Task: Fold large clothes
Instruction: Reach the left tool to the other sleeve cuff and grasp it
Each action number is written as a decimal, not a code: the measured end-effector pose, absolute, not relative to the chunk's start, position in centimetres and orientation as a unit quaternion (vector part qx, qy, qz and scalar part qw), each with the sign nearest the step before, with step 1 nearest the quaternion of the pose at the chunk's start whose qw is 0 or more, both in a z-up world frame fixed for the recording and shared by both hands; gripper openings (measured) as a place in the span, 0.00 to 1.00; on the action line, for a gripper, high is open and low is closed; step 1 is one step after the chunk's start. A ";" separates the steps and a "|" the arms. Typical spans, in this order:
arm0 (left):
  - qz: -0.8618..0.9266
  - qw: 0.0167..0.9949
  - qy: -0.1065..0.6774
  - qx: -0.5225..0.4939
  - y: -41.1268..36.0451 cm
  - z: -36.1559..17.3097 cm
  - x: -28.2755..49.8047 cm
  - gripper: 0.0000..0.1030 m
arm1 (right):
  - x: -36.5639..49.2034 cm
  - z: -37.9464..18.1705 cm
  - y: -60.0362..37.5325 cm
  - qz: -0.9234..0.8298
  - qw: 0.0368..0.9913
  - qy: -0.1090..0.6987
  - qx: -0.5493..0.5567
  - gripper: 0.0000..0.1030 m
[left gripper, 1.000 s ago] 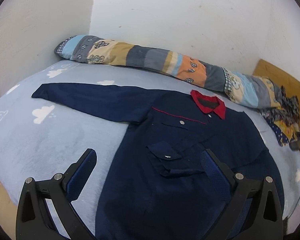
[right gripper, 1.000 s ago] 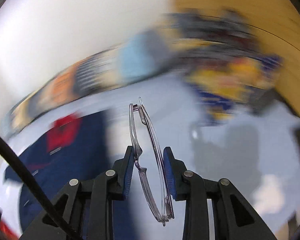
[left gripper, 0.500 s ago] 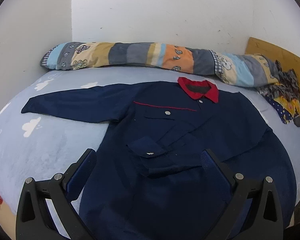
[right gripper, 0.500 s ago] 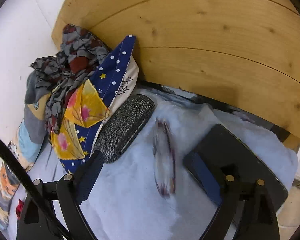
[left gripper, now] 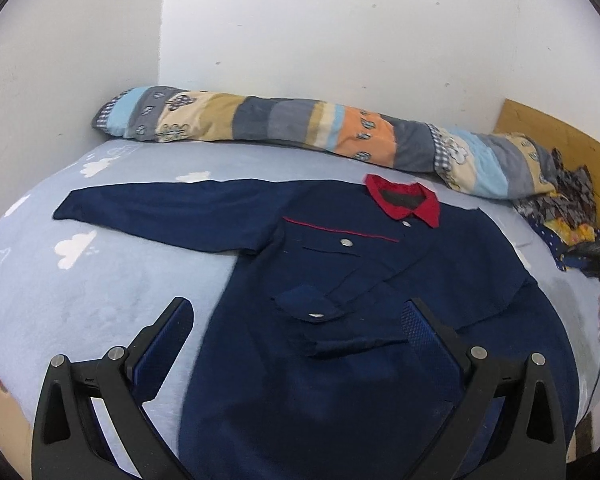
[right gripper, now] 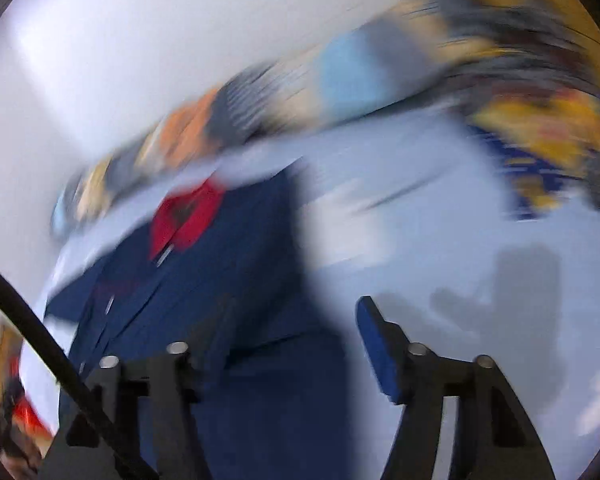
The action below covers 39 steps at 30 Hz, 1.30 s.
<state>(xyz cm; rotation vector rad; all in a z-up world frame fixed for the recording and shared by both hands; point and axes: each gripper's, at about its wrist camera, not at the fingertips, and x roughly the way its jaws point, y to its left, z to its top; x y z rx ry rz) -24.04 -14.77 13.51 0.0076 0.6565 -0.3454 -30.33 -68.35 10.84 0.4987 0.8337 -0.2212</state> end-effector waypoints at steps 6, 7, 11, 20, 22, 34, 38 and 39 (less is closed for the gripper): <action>-0.148 0.931 0.333 -0.036 -11.4 13.8 -23.3 1.00 | -21.7 6.8 -56.9 -0.119 0.855 0.491 0.116 0.57; -0.145 0.931 0.333 -0.042 -10.9 13.9 -23.3 1.00 | -21.5 5.6 -56.9 -0.131 0.841 0.512 0.114 0.58; -0.135 0.930 0.333 -0.073 -8.5 14.5 -23.0 1.00 | -22.0 3.5 -56.2 -0.148 0.801 0.562 0.141 0.60; -0.107 0.915 0.368 -0.125 -5.3 14.2 -20.4 1.00 | -22.3 9.6 -41.4 -0.028 0.865 0.491 0.101 0.78; -0.110 0.908 0.380 -0.136 -5.0 13.9 -19.8 1.00 | -21.4 7.6 -37.6 -0.006 0.859 0.509 0.053 0.78; -0.075 0.897 0.393 -0.188 5.1 12.6 -8.5 1.00 | -22.8 10.9 -34.7 0.038 0.875 0.481 0.032 0.81; -0.045 0.873 0.398 -0.279 12.2 8.9 -1.1 0.81 | -23.0 12.0 -36.8 0.033 0.880 0.470 0.060 0.81; -0.043 0.857 0.400 -0.321 14.4 7.3 1.2 0.81 | -23.3 12.2 -37.2 0.034 0.880 0.469 0.066 0.81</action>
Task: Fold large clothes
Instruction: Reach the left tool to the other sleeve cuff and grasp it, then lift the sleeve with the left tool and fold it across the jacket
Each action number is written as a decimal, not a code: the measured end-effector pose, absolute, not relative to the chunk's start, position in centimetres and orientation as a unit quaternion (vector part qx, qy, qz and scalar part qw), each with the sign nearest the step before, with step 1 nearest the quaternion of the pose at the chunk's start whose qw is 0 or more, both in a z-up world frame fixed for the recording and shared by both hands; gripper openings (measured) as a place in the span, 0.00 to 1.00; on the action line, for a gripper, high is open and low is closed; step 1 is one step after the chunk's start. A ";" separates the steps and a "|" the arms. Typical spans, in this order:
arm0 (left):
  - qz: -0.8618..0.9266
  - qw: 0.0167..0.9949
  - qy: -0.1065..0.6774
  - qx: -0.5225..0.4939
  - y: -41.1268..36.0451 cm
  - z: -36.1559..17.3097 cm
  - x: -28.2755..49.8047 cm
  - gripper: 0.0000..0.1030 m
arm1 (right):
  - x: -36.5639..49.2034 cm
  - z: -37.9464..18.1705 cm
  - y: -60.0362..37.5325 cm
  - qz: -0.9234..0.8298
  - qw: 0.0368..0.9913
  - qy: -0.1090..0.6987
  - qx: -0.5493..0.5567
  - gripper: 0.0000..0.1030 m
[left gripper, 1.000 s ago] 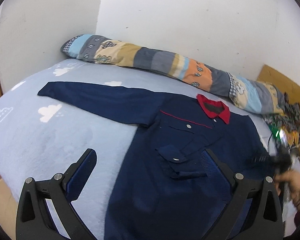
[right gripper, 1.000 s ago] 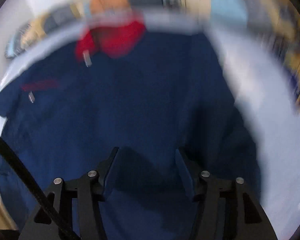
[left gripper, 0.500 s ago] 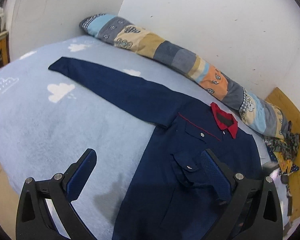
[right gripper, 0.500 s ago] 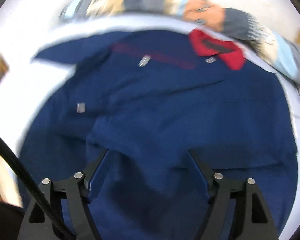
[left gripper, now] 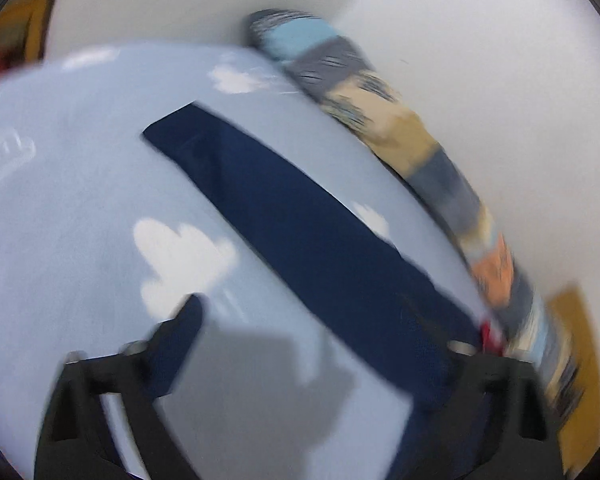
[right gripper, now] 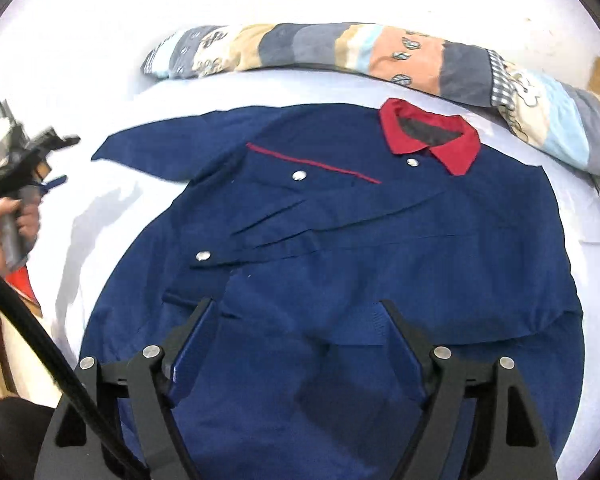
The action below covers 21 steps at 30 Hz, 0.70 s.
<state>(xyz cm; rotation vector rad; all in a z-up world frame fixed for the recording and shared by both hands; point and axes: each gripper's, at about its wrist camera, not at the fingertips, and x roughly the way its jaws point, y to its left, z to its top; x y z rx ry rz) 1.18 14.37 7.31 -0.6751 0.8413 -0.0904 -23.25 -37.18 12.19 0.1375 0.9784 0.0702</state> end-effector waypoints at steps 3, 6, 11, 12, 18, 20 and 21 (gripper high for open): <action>-0.017 0.826 0.399 -0.398 18.3 3.7 5.2 0.77 | -22.8 11.9 -38.2 0.033 0.879 0.470 0.072 0.81; -0.001 0.810 0.382 -0.445 20.9 1.2 7.9 0.77 | -22.8 11.5 -38.2 0.040 0.878 0.471 0.076 0.81; -0.009 0.807 0.327 -0.492 22.9 -0.3 11.0 0.77 | -22.1 10.0 -38.3 0.050 0.866 0.489 0.093 0.81; -0.012 0.809 0.322 -0.492 22.9 -0.3 11.6 0.77 | -22.0 9.8 -38.3 0.052 0.864 0.491 0.096 0.81; -0.007 0.818 0.274 -0.505 22.0 -0.7 15.2 0.56 | -21.2 8.8 -38.8 0.038 0.861 0.495 0.107 0.81; -0.050 0.803 0.262 -0.533 21.9 -1.0 15.6 0.04 | -21.2 8.8 -39.3 0.027 0.863 0.493 0.108 0.81; -0.055 0.806 0.258 -0.530 21.7 -0.6 15.4 0.04 | -21.2 8.9 -39.5 0.021 0.864 0.490 0.111 0.81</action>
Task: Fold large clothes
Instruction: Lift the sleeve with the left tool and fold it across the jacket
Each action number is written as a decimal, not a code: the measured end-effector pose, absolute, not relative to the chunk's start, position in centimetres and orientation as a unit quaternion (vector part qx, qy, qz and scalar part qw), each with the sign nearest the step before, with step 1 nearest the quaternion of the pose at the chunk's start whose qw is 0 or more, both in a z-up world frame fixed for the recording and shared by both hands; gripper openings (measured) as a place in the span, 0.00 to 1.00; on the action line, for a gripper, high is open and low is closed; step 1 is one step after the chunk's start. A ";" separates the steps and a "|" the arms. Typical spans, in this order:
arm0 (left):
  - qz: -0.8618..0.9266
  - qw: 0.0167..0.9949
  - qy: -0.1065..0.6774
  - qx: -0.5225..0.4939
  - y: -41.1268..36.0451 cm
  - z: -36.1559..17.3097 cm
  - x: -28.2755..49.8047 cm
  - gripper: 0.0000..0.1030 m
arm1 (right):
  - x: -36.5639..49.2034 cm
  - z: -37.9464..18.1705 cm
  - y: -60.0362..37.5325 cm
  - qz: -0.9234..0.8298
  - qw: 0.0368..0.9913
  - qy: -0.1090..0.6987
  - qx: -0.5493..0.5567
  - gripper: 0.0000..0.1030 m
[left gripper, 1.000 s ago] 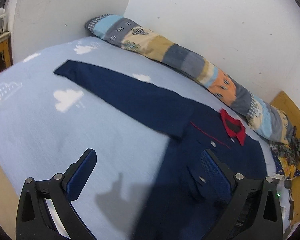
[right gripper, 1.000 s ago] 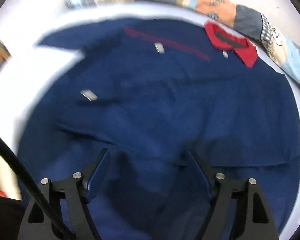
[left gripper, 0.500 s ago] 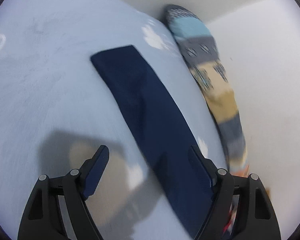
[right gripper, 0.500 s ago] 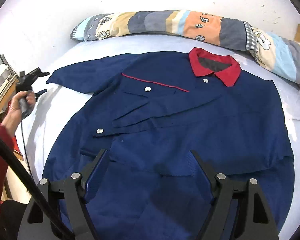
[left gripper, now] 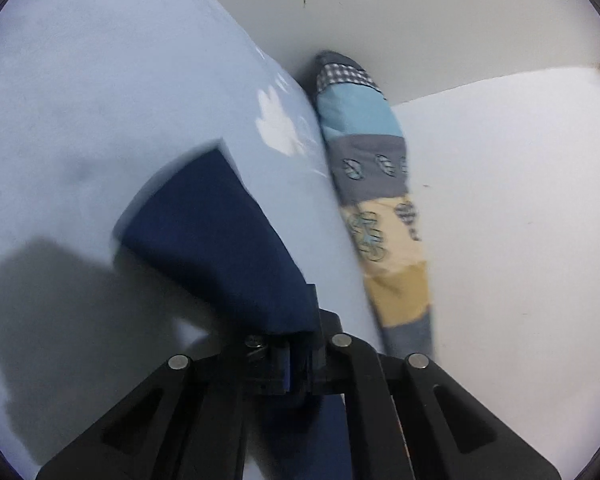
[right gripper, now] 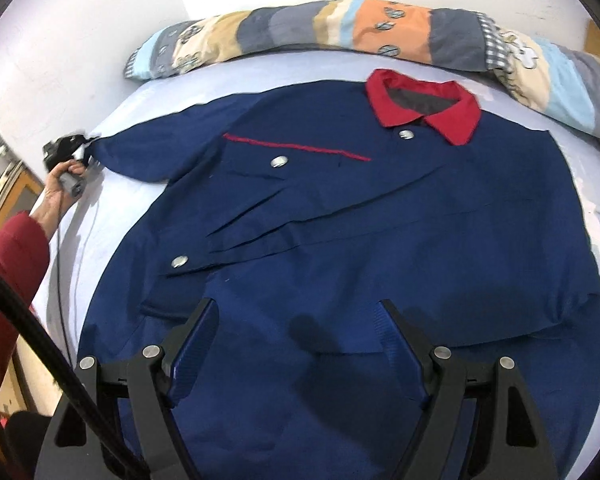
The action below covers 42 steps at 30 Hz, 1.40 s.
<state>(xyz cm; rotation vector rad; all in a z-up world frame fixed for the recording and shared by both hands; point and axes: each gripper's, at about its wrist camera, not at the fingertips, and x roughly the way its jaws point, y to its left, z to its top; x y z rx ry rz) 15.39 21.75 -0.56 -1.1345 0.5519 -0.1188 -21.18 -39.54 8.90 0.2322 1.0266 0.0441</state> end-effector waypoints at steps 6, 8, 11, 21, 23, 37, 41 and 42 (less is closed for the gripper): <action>-0.106 0.834 0.244 -0.483 20.0 4.2 13.8 0.04 | -21.3 9.2 -41.8 -0.023 0.875 0.472 0.106 0.81; -0.132 0.838 0.237 -0.474 18.9 6.6 12.9 0.04 | -21.1 9.0 -42.9 -0.048 0.874 0.472 0.100 0.81; -0.170 0.840 0.226 -0.462 16.6 10.1 11.5 0.04 | -20.3 6.6 -44.6 -0.067 0.852 0.508 0.108 0.85; -0.302 0.846 0.222 -0.380 2.5 22.0 5.4 0.04 | -23.1 11.0 -48.7 -0.074 0.871 0.450 0.184 0.84; -0.324 0.848 0.228 -0.353 -1.3 23.9 3.8 0.04 | -24.4 12.8 -50.5 -0.103 0.883 0.414 0.194 0.84; -0.471 0.796 0.319 -0.206 -30.6 22.1 -7.9 0.04 | -33.2 16.9 -61.7 -0.251 0.877 0.285 0.295 0.84; -0.481 0.780 0.367 -0.157 -38.0 16.0 -10.9 0.04 | -34.8 17.6 -63.5 -0.269 0.872 0.266 0.312 0.84; -0.476 0.781 0.379 -0.139 -39.7 14.2 -11.7 0.04 | -35.3 17.7 -63.8 -0.272 0.870 0.261 0.316 0.84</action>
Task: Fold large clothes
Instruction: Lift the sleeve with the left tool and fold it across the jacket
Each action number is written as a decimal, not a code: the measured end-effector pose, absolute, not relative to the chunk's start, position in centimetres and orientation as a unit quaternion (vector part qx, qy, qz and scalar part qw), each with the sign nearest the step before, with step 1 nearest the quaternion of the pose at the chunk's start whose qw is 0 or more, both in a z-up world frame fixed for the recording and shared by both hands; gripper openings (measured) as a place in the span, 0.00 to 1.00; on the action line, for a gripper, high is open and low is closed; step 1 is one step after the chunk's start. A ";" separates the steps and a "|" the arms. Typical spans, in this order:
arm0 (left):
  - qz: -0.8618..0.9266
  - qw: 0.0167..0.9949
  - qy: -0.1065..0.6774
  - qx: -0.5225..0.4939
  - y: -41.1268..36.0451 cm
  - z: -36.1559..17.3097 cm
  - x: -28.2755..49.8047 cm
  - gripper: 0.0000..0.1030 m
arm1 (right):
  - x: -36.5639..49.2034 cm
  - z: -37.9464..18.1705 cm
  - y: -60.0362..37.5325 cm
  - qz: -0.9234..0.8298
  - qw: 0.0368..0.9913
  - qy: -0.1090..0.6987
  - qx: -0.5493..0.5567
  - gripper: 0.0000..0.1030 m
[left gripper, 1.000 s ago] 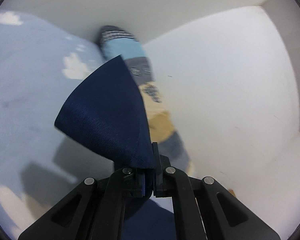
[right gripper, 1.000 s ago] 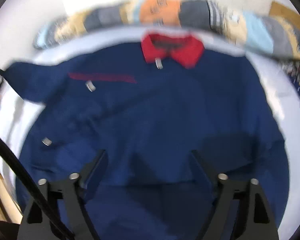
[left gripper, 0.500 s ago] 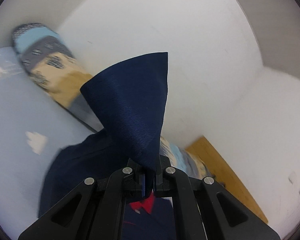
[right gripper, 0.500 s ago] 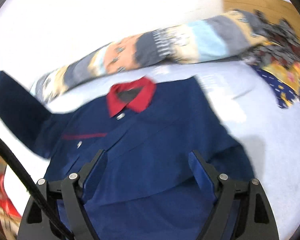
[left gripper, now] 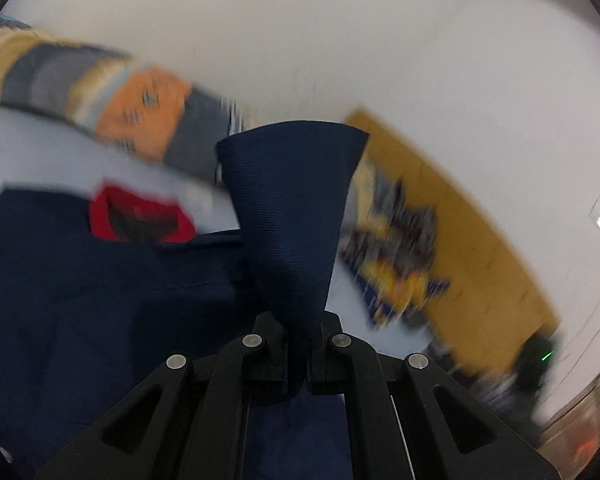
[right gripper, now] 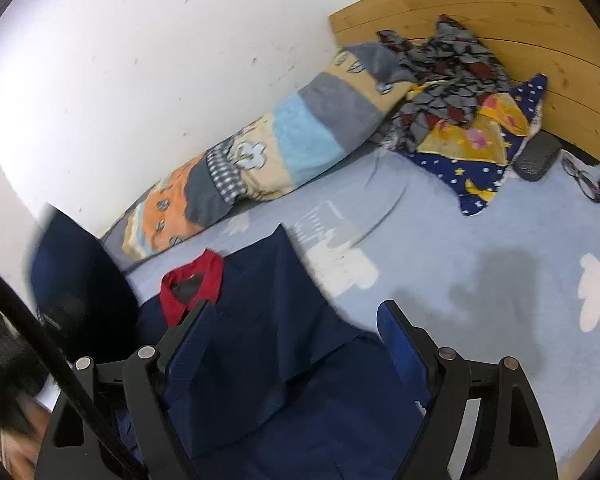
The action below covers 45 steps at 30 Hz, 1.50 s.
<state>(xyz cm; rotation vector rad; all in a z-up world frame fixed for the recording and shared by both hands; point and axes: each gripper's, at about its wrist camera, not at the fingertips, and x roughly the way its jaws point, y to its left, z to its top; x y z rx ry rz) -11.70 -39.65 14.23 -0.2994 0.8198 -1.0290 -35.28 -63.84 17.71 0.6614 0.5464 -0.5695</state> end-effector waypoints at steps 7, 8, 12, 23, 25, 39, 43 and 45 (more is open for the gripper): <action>-0.428 0.759 0.491 -0.020 -45.9 2.2 -16.9 0.14 | -35.4 17.9 -64.1 -0.269 0.873 0.263 0.309 0.84; -0.428 0.753 0.499 -0.002 -46.1 1.4 -17.4 0.23 | -35.4 18.0 -64.0 -0.268 0.875 0.262 0.306 0.85; -0.460 0.756 0.465 0.014 -44.0 3.5 -20.4 0.76 | -34.9 18.1 -63.4 -0.260 0.882 0.263 0.293 0.84; -0.366 0.842 0.378 0.117 -32.8 7.9 -16.4 0.80 | -27.9 13.2 -59.0 -0.142 0.878 0.382 0.250 0.70; -0.321 0.848 0.409 0.104 -30.0 6.3 -13.7 0.80 | -27.2 11.0 -59.2 -0.154 0.859 0.418 0.253 0.68; -0.290 0.854 0.430 0.041 -21.4 7.5 -12.1 0.78 | -29.3 9.0 -61.2 -0.179 0.830 0.446 0.283 0.74; -0.273 0.842 0.465 0.002 -19.0 6.7 -11.4 0.78 | -29.6 9.9 -60.7 -0.200 0.839 0.441 0.248 0.74; -0.255 0.843 0.473 0.020 -18.0 6.2 -11.9 0.78 | -29.1 10.0 -60.4 -0.202 0.841 0.443 0.236 0.74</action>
